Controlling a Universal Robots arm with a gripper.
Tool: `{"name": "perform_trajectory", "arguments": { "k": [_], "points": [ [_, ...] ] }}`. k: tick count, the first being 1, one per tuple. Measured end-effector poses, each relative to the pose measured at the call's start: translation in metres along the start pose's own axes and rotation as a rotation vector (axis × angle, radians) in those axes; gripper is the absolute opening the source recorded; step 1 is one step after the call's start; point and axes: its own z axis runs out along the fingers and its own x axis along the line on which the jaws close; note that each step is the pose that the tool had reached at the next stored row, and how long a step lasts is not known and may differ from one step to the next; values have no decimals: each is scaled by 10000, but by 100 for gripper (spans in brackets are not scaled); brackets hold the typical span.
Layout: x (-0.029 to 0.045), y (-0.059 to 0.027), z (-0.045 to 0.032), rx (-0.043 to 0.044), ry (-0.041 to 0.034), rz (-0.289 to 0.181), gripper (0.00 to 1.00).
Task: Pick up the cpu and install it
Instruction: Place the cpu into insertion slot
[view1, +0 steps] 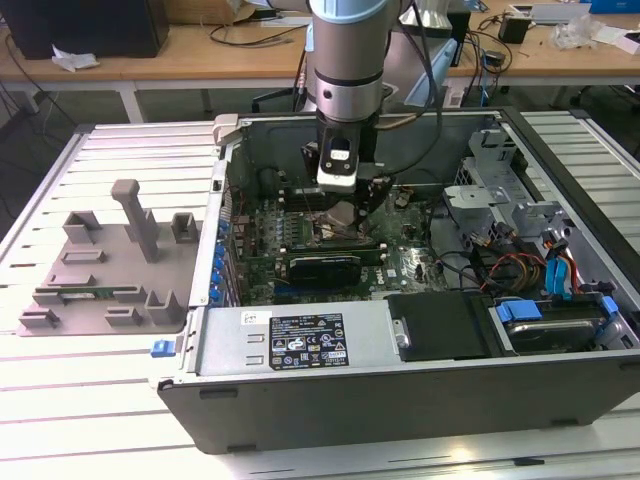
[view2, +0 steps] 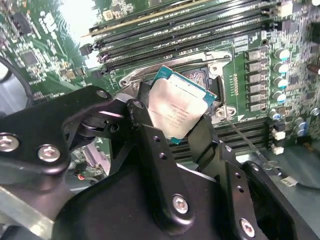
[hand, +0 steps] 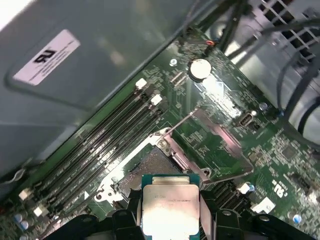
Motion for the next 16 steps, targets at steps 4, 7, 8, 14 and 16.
{"name": "perform_trajectory", "arguments": {
  "k": [4, 7, 8, 14, 16],
  "points": [
    [0, 0, 0, 11, -52, 1185, 55],
    [0, 0, 0, 19, -85, 1911, 55],
    [0, 0, 0, 19, -91, 2042, 55],
    [0, 0, -1, 29, -132, 2956, 55],
    [0, 0, -2, 32, -145, 3263, 55]
  ]
}}
